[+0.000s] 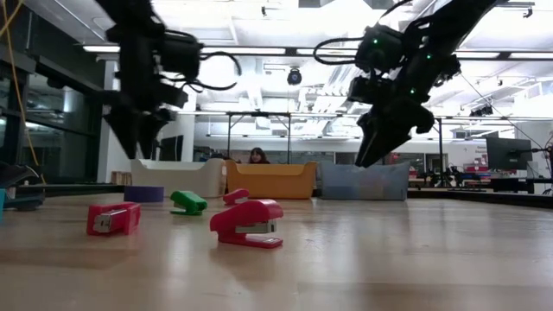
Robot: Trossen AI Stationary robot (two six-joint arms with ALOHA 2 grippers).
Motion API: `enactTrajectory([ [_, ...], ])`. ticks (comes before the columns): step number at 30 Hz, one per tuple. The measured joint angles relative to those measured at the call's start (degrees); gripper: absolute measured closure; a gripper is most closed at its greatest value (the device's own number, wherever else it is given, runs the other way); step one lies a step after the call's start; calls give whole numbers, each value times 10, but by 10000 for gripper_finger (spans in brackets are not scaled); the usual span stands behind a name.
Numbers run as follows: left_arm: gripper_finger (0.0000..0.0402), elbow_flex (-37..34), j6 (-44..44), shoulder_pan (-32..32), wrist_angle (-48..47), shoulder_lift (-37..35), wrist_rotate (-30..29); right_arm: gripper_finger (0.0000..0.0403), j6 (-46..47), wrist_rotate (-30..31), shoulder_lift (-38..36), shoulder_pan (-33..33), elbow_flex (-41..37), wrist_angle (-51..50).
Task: Pick and place Stapler, Stapler remover, tape
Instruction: Put the purple tape into the gray bin
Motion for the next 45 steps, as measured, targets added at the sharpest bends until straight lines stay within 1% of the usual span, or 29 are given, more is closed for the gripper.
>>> enactTrajectory([
  [4, 197, -61, -16, 0, 38, -47, 27, 234, 0, -2, -11, 0, 0, -19],
  [6, 197, -66, -16, 0, 46, -54, 39, 234, 2, -2, -17, 0, 0, -24],
  [10, 197, -66, -6, 0, 77, -56, 44, 234, 6, -13, -27, 0, 0, -32],
  [14, 197, -95, -5, 0, 126, -53, 73, 234, 16, -28, -31, 0, 0, -38],
  [20, 197, -139, -27, 0, 169, -53, 77, 234, 17, -28, -31, 0, 0, -47],
  [24, 197, -155, -31, 0, 196, -53, 93, 234, 19, -28, -31, 0, 0, -48],
  [45, 197, -160, -50, -5, 206, -45, 101, 234, 21, -28, -31, 0, 0, -47],
])
